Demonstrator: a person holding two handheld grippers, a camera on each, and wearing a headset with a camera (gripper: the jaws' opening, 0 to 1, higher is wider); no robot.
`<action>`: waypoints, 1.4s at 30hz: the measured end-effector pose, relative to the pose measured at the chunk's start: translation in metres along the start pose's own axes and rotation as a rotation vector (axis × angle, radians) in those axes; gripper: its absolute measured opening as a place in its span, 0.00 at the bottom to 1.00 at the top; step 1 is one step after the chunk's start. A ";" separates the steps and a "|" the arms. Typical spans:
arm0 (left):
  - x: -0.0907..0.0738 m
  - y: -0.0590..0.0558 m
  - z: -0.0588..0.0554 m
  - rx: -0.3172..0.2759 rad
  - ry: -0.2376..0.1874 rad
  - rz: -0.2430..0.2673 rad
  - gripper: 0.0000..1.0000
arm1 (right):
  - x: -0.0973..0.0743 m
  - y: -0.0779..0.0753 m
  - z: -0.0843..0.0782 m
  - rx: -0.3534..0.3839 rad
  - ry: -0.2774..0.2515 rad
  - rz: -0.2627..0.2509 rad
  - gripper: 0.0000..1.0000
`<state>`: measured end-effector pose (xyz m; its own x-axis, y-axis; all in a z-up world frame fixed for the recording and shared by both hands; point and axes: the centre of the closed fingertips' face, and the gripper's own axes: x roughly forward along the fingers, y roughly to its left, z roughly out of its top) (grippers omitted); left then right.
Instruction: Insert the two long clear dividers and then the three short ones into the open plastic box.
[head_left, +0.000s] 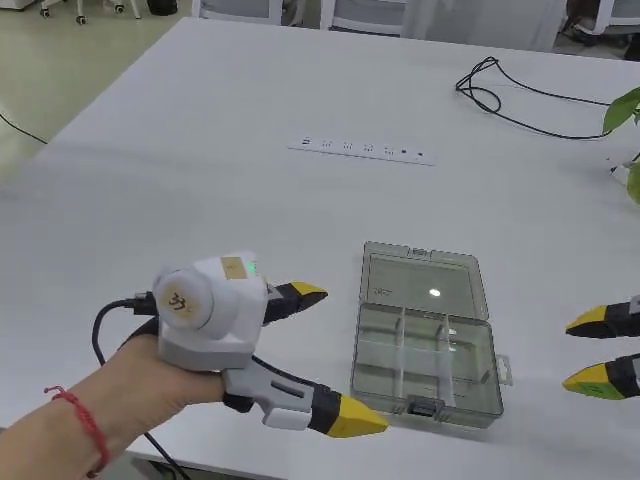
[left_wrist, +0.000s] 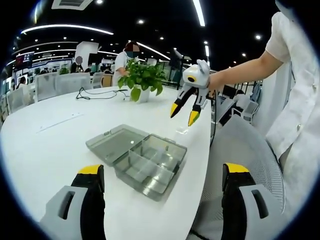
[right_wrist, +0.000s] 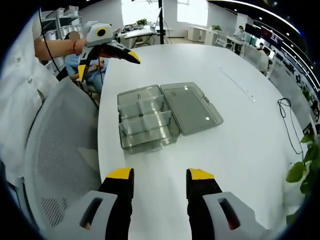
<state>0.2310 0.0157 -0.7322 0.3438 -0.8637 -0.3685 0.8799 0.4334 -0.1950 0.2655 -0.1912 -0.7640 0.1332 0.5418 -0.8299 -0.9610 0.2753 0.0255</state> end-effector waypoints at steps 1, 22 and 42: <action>0.000 0.000 0.000 0.000 0.000 0.000 1.00 | -0.001 -0.001 -0.005 -0.002 0.012 0.000 0.44; 0.000 0.000 0.000 -0.003 0.009 0.001 1.00 | 0.004 -0.028 -0.110 -0.077 0.296 0.025 0.49; -0.001 0.002 0.000 -0.012 0.012 0.004 1.00 | 0.012 -0.029 -0.130 -0.166 0.404 0.031 0.44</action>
<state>0.2324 0.0176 -0.7325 0.3433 -0.8587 -0.3806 0.8745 0.4400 -0.2039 0.2633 -0.2964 -0.8470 0.0296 0.1848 -0.9823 -0.9934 0.1140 -0.0085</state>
